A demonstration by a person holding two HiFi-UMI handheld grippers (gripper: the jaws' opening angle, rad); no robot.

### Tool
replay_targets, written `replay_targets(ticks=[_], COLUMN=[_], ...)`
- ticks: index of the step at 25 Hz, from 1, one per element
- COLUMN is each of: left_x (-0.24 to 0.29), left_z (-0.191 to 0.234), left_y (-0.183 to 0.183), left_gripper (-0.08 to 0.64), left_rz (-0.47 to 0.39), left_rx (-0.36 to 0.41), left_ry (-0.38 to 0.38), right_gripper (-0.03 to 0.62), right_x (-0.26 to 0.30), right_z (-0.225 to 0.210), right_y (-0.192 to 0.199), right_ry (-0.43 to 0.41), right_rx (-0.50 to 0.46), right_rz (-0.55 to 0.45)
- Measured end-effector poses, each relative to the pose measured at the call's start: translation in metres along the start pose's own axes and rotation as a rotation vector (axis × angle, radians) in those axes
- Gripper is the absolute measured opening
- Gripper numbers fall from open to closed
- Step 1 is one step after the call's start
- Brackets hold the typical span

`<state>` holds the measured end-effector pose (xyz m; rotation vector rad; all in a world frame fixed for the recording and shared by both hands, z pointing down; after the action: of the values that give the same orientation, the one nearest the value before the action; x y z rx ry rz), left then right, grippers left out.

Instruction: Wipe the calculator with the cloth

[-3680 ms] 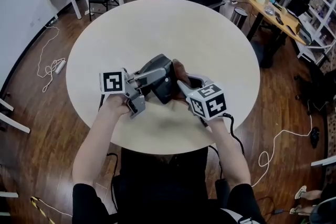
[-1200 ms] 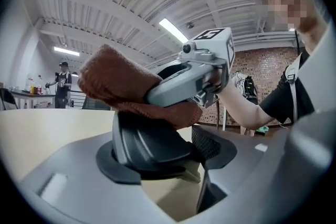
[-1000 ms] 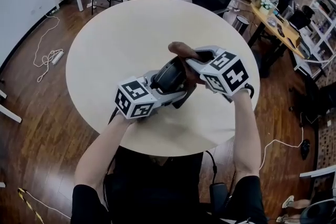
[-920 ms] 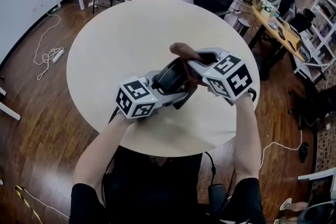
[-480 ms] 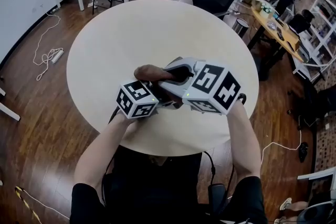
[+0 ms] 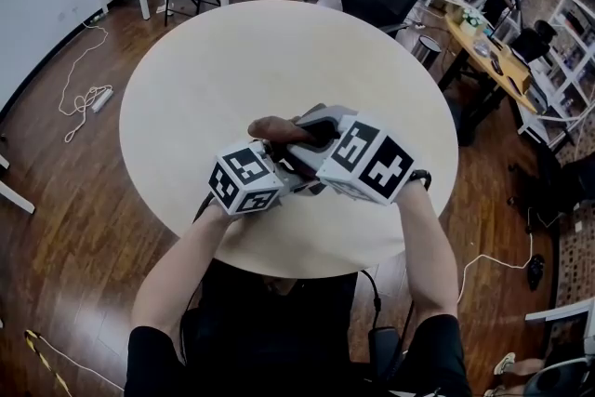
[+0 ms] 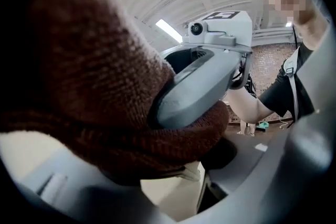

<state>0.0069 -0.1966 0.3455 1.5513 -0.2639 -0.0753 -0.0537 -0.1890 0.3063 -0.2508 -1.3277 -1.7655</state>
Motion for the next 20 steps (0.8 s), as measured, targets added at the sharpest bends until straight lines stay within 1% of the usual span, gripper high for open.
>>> replay_targets(ticks=[2,3,6,7,8,9,10,12,14,15,17,18,20], left_x=[0.000,0.000,-0.002,-0.003,-0.004,-0.006,-0.007,-0.008,-0.007,-0.005,-0.002,-0.001,0.001], left_z=[0.001,0.001,0.000,0.000,-0.001,-0.001,0.000,0.001,0.001,0.001,0.000,-0.001,-0.001], left_y=[0.000,0.001,0.003,0.004,0.005,0.005,0.005,0.006,0.005,0.005,0.004,0.004,0.003], left_gripper=[0.295,0.295,0.293,0.293,0.293,0.293,0.293,0.293,0.293,0.293,0.293,0.291,0.291], left_rz=[-0.001,-0.003,-0.007,-0.006,-0.005,-0.004,-0.004,-0.007,-0.008,-0.008,-0.009,-0.009,-0.010], left_rx=[-0.001,-0.004,-0.015,-0.016,-0.016,-0.014,-0.011,-0.001,0.012,0.017,0.022,0.023,0.025], left_ry=[0.000,0.000,0.003,0.006,0.008,0.010,0.009,0.006,0.002,0.001,0.000,0.000,-0.001], right_gripper=[0.097,0.097,0.097,0.097,0.097,0.097,0.097,0.097,0.097,0.097,0.097,0.097,0.097], right_x=[-0.002,-0.004,-0.013,-0.017,-0.020,-0.022,-0.022,-0.015,-0.003,0.002,0.005,0.003,-0.003], right_z=[-0.014,-0.025,-0.054,-0.058,-0.056,-0.049,-0.036,-0.006,0.013,0.015,0.008,0.000,-0.019], right_y=[0.007,0.012,0.021,0.019,0.014,0.006,-0.003,-0.018,-0.018,-0.014,-0.006,-0.002,0.008], right_ry=[0.042,0.083,0.252,0.295,0.313,0.300,0.259,0.140,0.051,0.030,0.015,0.019,0.053], right_rx=[0.015,0.023,0.026,0.017,0.005,-0.006,-0.015,-0.036,-0.067,-0.074,-0.040,-0.007,0.049], right_rz=[0.009,0.018,0.043,0.040,0.027,0.003,-0.025,-0.062,-0.045,-0.029,-0.027,-0.035,-0.045])
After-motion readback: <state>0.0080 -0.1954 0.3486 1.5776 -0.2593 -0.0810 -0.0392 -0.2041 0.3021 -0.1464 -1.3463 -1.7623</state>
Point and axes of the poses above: the fingertips, and each gripper's own axes: x forward along the fingers, z to its left, y out of its underside, the point moved 1 cm from there along -x, backward along the fingers, and after that the axes turned 8 degrees about y, right-handed, at the moved point
